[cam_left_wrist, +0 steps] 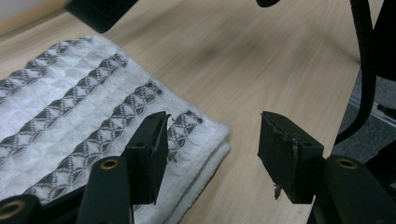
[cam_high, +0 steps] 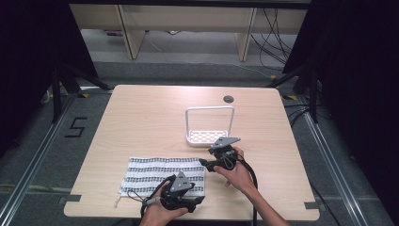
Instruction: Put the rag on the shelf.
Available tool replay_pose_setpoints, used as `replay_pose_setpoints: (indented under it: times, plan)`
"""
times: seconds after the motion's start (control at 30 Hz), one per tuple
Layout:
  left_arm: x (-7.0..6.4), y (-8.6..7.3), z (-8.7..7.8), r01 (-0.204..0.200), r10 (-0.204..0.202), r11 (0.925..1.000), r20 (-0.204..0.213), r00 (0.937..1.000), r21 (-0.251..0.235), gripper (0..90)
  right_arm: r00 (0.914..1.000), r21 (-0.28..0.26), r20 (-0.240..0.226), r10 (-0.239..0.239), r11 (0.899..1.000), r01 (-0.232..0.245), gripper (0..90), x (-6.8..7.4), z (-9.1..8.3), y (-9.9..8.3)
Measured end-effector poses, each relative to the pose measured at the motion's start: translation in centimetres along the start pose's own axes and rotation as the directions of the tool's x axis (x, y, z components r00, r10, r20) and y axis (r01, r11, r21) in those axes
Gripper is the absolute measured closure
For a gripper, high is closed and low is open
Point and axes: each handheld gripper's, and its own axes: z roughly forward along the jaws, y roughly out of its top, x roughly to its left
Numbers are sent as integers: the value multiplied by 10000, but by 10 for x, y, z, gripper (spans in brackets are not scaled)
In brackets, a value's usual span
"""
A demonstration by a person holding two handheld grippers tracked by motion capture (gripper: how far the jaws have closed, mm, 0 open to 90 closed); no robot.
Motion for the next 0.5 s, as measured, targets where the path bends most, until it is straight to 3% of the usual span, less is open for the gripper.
replay_pose_setpoints:
  times: [0.13,0.17,0.2,0.23,0.27,0.3,0.33,0.37,0.47,0.5]
  plan:
    - [-2,2,6,-326,326,9991,5,9995,260,442,10000,160,40,-22,9999,22,421,0,5,1]
    - [-4,1,9,-182,179,9997,152,9997,182,444,10000,153,3,-23,9999,23,421,0,6,1]
    - [-3,2,10,-415,413,9986,55,9991,340,448,9999,239,75,140,9996,-142,424,2,7,1]
    - [-2,2,11,-521,526,9976,-100,9986,446,453,10000,110,24,-5,9999,5,424,1,9,1]
    - [-3,1,12,-369,373,9984,-87,9993,420,461,10000,107,76,12,9999,-13,426,1,11,1]
    - [-3,2,12,-590,590,9967,26,9983,564,468,10000,319,-2,-85,9995,85,426,1,10,2]
    - [-2,1,14,-689,697,9960,-124,9975,563,472,9997,205,105,-203,9996,201,427,1,13,2]
    - [-3,1,15,-616,626,9959,-131,9979,662,476,9998,397,103,-176,9991,172,431,1,12,3]
    - [-2,1,16,-694,699,9949,-49,9975,729,490,9996,195,125,-272,9994,269,460,1,18,5]
    - [-3,0,17,-601,607,9956,-57,9981,720,504,9995,423,53,-298,9987,295,467,2,18,7]
